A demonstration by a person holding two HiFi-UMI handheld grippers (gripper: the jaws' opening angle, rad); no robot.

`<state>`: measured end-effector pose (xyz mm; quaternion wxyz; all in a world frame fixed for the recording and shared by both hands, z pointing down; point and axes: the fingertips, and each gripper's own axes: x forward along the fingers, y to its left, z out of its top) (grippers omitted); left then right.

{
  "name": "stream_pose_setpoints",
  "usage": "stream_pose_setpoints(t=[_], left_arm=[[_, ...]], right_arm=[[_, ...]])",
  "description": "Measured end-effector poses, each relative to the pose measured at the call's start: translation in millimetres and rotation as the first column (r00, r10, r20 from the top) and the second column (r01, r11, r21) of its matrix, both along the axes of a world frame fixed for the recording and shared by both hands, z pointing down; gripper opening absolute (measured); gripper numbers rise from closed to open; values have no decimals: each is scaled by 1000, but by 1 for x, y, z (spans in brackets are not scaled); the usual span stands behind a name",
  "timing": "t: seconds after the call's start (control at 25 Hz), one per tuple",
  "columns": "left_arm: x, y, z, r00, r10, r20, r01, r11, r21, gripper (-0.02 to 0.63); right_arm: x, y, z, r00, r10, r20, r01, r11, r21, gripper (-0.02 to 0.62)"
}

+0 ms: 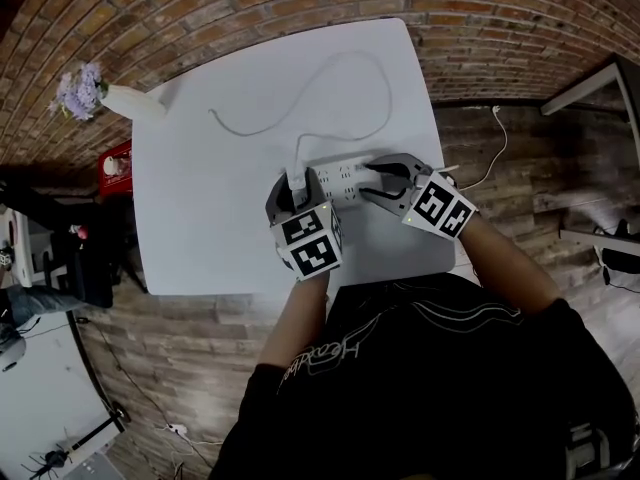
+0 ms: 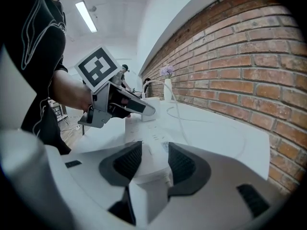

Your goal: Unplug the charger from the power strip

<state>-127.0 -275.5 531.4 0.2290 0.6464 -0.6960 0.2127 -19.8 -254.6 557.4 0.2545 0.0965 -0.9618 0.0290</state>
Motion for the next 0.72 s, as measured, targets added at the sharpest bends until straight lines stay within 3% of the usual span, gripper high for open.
stream_pose_setpoints(t=[0.24,0.36,0.6,0.72], left_arm=[[-6,-1,4,989,-4,-147,2,1000,-19,137],[-8,0,8,983,-17,-183,11,999,-35,137],[-1,0,2,1000,10,-14,-10,1000,-15,137],[1,-2,3,1000,12,-1,-12,1000,-29,135]], right_arm=[[-1,0,1,1000,3,-6,-4,1000,-6,155],[-2,0,1,1000,6,-9,-6,1000,0,155],[0,0,1,1000,2,-8,-2,1000,-14,155],[0,-1,1,1000,9,-9,-9,1000,-8,155]])
